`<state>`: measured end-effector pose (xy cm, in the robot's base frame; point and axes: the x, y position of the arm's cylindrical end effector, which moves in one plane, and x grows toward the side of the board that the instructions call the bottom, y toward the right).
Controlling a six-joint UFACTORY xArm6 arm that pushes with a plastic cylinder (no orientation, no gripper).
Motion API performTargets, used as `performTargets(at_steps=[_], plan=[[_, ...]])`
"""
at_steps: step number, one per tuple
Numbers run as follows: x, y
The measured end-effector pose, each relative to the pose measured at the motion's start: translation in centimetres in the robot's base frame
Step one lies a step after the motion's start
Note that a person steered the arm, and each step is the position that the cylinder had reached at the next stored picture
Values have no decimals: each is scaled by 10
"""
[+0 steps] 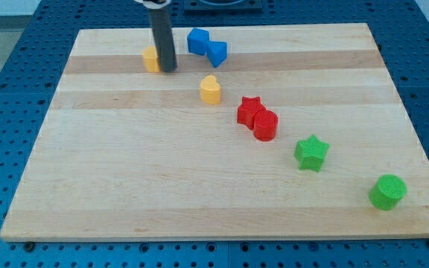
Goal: Move the yellow blocks to the top left to the board
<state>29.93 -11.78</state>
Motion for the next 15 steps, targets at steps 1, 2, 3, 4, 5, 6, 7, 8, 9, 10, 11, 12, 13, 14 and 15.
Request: performTargets(at_steps=[1, 2, 3, 4, 5, 6, 7, 8, 9, 10, 11, 12, 13, 14, 15], plan=[[-15, -38], [-31, -67], [-49, -94], [-56, -106], [-41, -100], [-6, -73], [20, -17], [26, 43], [28, 95], [36, 119], [58, 119], [68, 118], [71, 96], [91, 82], [109, 75]])
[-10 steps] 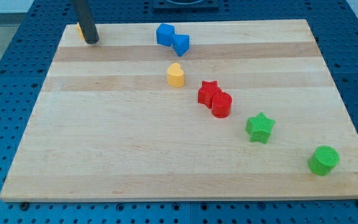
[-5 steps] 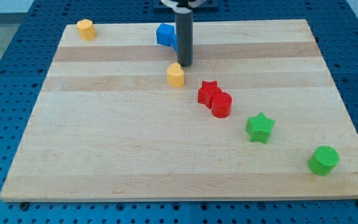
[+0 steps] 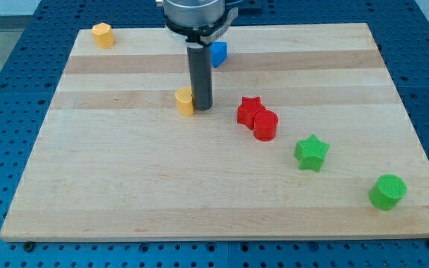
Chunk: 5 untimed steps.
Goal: Move the yellow blocks to the top left to the board
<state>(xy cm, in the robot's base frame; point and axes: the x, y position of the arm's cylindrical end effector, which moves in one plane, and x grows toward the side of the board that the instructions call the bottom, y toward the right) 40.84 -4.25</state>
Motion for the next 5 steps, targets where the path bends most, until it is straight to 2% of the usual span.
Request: performTargets(at_steps=[2, 5], plan=[[2, -66], [0, -128]])
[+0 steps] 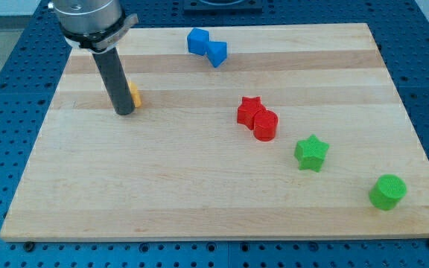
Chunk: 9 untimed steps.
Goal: Move the yellow blocks to the top left to the board
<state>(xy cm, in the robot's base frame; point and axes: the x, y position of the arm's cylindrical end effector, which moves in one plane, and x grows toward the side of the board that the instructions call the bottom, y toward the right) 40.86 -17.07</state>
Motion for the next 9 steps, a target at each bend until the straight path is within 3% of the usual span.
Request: performTargets(at_steps=[1, 6, 9], plan=[[-5, 11], [-134, -1], [-159, -32]])
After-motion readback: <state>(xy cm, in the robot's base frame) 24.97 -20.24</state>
